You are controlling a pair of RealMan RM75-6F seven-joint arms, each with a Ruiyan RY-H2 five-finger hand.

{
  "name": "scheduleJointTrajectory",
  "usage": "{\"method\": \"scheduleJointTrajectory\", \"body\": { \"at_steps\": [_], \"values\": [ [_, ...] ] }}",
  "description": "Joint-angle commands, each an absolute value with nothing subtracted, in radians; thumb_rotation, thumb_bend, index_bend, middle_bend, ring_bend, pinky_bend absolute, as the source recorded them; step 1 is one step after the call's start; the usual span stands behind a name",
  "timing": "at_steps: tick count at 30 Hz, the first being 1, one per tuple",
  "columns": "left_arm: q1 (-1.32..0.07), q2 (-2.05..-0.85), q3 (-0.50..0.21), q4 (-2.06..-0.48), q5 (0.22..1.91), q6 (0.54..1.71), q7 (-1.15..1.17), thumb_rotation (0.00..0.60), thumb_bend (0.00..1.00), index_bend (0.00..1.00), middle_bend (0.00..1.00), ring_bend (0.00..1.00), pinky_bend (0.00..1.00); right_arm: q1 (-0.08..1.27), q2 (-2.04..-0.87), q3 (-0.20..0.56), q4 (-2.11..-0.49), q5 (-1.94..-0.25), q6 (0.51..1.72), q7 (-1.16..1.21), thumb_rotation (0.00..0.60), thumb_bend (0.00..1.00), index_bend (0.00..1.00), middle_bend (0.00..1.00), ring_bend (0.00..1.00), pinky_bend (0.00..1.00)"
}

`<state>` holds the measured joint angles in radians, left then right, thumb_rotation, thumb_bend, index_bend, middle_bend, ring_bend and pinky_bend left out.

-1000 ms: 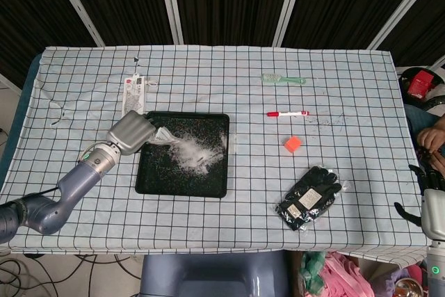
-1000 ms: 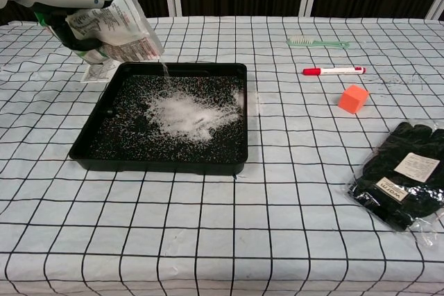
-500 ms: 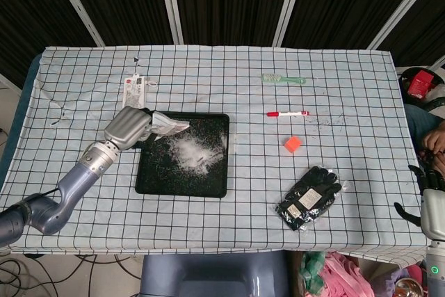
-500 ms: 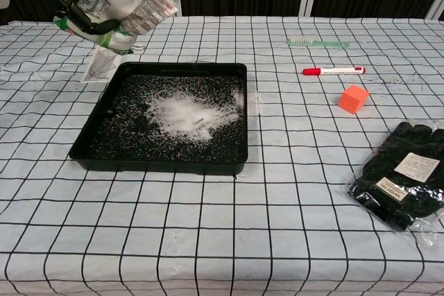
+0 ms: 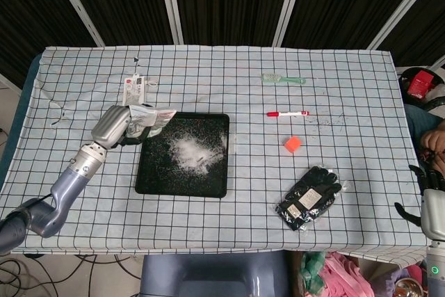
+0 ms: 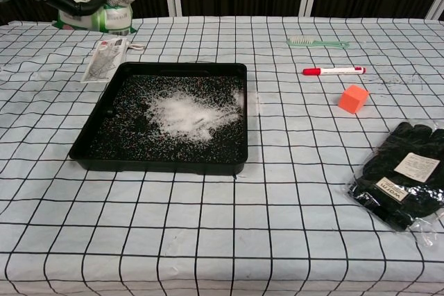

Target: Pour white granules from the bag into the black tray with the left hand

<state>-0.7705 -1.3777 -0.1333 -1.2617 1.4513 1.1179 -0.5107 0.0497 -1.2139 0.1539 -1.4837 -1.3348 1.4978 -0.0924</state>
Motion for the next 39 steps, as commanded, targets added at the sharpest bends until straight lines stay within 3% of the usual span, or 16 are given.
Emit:
{"method": "scheduleJointTrajectory", "body": {
  "at_steps": [1, 14, 29, 39],
  "values": [
    [-0.705, -1.438, -0.126, -1.169, 1.499, 1.238, -0.639, 0.600, 0.76, 0.55, 0.53, 0.45, 0.59, 0.049, -1.214, 0.153, -1.483, -1.336, 1.499, -0.094, 0.600, 0.11, 0.18, 0.10, 0.14, 0.31],
    [-0.566, -1.601, -0.081, -0.887, 1.506, 1.379, -0.844, 0.600, 0.76, 0.55, 0.53, 0.45, 0.59, 0.050, -1.218, 0.153, -1.478, -1.331, 1.495, -0.098, 0.600, 0.12, 0.18, 0.10, 0.14, 0.31],
    [-0.532, -1.882, -0.103, -0.388, 1.432, 1.253, -1.043, 0.600, 0.76, 0.54, 0.53, 0.44, 0.59, 0.045, -1.215, 0.162, -1.475, -1.315, 1.496, -0.089, 0.600, 0.11, 0.18, 0.10, 0.14, 0.31],
    [-0.548, -1.949, -0.079, -0.265, 1.458, 1.201, -1.077, 0.600, 0.75, 0.54, 0.52, 0.43, 0.57, 0.043, -1.212, 0.165, -1.475, -1.314, 1.499, -0.082, 0.600, 0.12, 0.18, 0.10, 0.14, 0.31]
  ]
}}
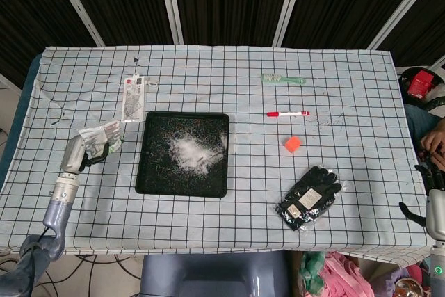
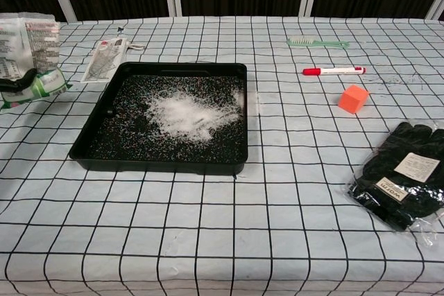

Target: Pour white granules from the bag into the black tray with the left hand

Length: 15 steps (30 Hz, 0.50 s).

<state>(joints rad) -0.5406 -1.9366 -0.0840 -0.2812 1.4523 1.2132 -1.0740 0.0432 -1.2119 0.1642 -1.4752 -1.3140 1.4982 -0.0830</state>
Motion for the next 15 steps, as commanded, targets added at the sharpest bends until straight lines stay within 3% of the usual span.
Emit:
{"method": "scheduleJointTrajectory", "body": {
  "at_steps": [1, 15],
  "values": [
    [-0.551, -1.953, -0.080, -0.260, 1.458, 1.200, -1.078, 0.600, 0.75, 0.54, 0.52, 0.43, 0.57, 0.043, -1.212, 0.165, -1.475, -1.314, 1.499, -0.082, 0.600, 0.12, 0.18, 0.10, 0.14, 0.31],
    [-0.586, -2.002, -0.081, -0.213, 1.464, 1.164, -1.070, 0.600, 0.74, 0.54, 0.52, 0.43, 0.57, 0.043, -1.212, 0.166, -1.472, -1.316, 1.499, -0.075, 0.600, 0.12, 0.18, 0.10, 0.14, 0.31]
  ]
}}
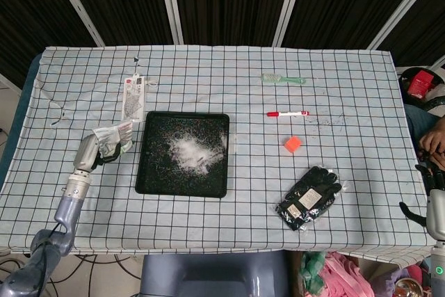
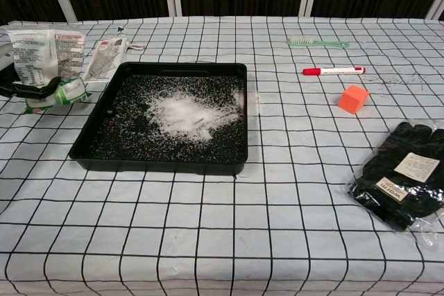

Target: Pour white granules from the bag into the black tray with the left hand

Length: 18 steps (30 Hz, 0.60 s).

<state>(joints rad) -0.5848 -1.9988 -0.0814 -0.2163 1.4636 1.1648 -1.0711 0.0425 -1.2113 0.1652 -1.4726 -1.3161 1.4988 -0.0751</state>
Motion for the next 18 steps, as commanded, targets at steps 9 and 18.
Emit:
{"method": "scheduleJointTrajectory", "body": {
  "at_steps": [9, 18],
  "values": [
    [-0.595, -2.023, -0.084, -0.198, 1.463, 1.153, -1.074, 0.600, 0.73, 0.53, 0.51, 0.42, 0.56, 0.042, -1.212, 0.167, -1.471, -1.317, 1.502, -0.074, 0.600, 0.12, 0.18, 0.10, 0.14, 0.31],
    [-0.594, -2.026, -0.072, -0.186, 1.471, 1.109, -1.087, 0.600, 0.53, 0.40, 0.35, 0.21, 0.40, 0.042, -1.212, 0.167, -1.468, -1.317, 1.501, -0.066, 0.600, 0.12, 0.18, 0.10, 0.14, 0.31]
  ]
}}
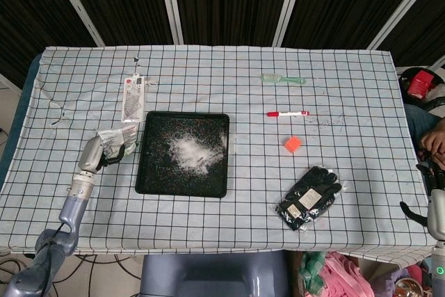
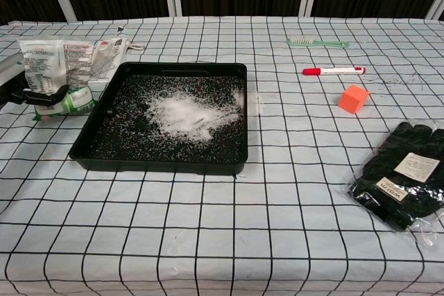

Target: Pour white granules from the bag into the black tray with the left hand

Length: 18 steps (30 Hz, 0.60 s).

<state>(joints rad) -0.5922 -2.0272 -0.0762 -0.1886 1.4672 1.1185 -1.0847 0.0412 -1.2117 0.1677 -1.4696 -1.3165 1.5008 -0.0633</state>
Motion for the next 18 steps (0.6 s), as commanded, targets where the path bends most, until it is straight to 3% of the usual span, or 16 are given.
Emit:
{"method": "scheduleJointTrajectory", "body": {
  "at_steps": [1, 5, 11, 18],
  "values": [
    [-0.595, -2.025, -0.069, -0.187, 1.473, 1.101, -1.089, 0.600, 0.49, 0.38, 0.32, 0.19, 0.37, 0.042, -1.213, 0.168, -1.468, -1.318, 1.501, -0.065, 0.600, 0.12, 0.18, 0.10, 0.14, 0.31],
    [-0.595, -2.015, -0.060, -0.193, 1.480, 1.079, -1.104, 0.600, 0.34, 0.33, 0.25, 0.13, 0.32, 0.041, -1.215, 0.169, -1.466, -1.317, 1.505, -0.067, 0.600, 0.12, 0.18, 0.10, 0.14, 0.31],
    [-0.607, -2.006, -0.063, -0.208, 1.481, 1.083, -1.133, 0.600, 0.33, 0.31, 0.23, 0.13, 0.37, 0.041, -1.220, 0.170, -1.463, -1.322, 1.513, -0.075, 0.600, 0.12, 0.18, 0.10, 0.14, 0.31],
    [-0.587, -1.986, -0.064, -0.223, 1.479, 1.103, -1.174, 0.600, 0.33, 0.26, 0.20, 0.09, 0.32, 0.039, -1.225, 0.173, -1.460, -1.324, 1.525, -0.078, 0.600, 0.12, 0.18, 0.10, 0.14, 0.31]
  ]
}}
